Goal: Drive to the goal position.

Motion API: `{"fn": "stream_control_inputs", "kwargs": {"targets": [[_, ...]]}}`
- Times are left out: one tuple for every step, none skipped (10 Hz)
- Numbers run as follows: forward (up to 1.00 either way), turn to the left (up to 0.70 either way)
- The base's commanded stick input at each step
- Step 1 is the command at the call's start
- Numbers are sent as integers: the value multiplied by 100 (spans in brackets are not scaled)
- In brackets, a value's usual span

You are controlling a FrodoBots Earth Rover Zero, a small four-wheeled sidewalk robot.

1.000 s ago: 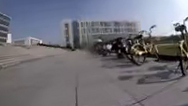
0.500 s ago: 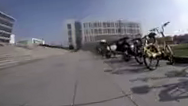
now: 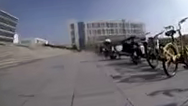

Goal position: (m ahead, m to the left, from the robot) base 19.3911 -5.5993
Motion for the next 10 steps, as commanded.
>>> {"fn": "stream_control_inputs", "kwargs": {"targets": [[100,2],[100,0],[100,0],[100,0],[100,0],[100,0],[100,5],[100,2],[100,0],[100,0]]}}
